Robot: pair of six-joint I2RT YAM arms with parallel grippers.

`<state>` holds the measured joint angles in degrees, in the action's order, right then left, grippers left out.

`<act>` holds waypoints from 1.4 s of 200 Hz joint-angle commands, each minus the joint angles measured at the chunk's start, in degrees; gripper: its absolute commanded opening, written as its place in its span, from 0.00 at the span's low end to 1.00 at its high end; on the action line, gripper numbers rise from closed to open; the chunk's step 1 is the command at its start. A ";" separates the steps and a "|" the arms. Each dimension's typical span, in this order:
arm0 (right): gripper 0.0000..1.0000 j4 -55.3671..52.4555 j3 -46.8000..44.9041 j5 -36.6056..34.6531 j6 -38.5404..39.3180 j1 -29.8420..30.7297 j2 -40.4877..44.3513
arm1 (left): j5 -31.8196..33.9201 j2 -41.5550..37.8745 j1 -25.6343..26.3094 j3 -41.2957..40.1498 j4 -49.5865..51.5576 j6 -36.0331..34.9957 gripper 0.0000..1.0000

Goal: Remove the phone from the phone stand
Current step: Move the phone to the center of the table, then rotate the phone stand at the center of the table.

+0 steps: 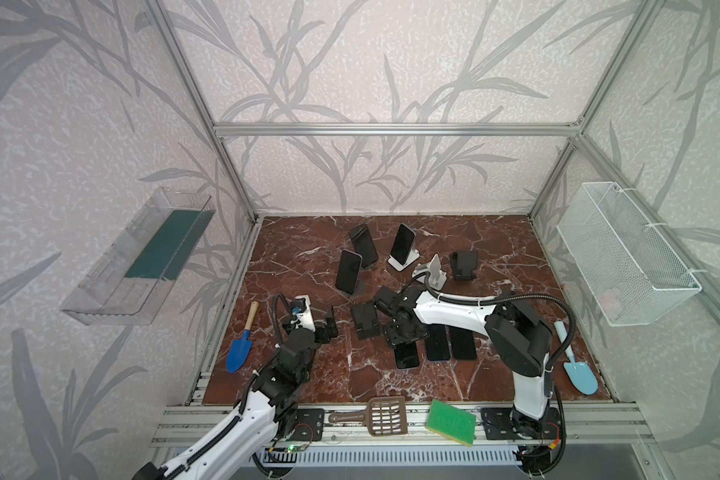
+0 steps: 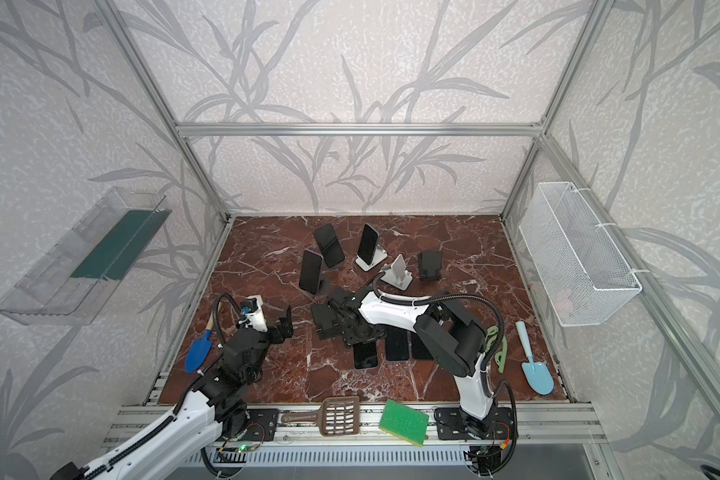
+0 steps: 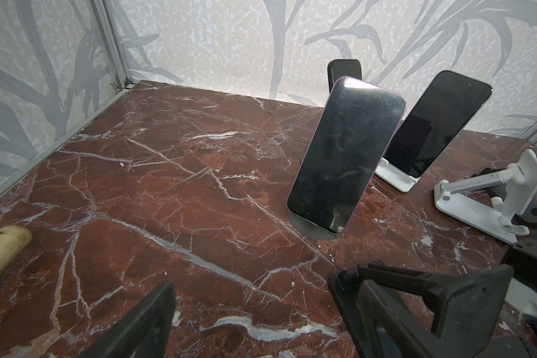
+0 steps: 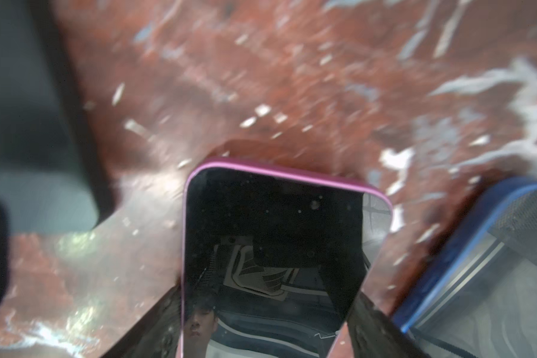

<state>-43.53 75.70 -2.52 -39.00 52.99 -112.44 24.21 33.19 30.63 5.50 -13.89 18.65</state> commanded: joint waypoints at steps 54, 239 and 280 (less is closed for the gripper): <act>0.81 -4.66 0.26 -4.24 -3.96 -2.10 -1.22 | 1.71 0.45 -0.15 2.41 -1.58 0.15 0.93; 1.00 44.74 -18.96 0.93 17.31 0.31 25.70 | -0.58 0.71 -0.13 6.26 0.19 -2.39 0.93; 0.99 37.68 -9.05 -6.72 15.64 5.28 17.44 | 0.88 -0.42 -0.16 5.36 0.32 -2.35 0.93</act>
<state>-6.50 61.47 -5.17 -23.68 56.18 -91.48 23.22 33.41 30.63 10.37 -14.00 16.53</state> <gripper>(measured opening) 0.991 0.931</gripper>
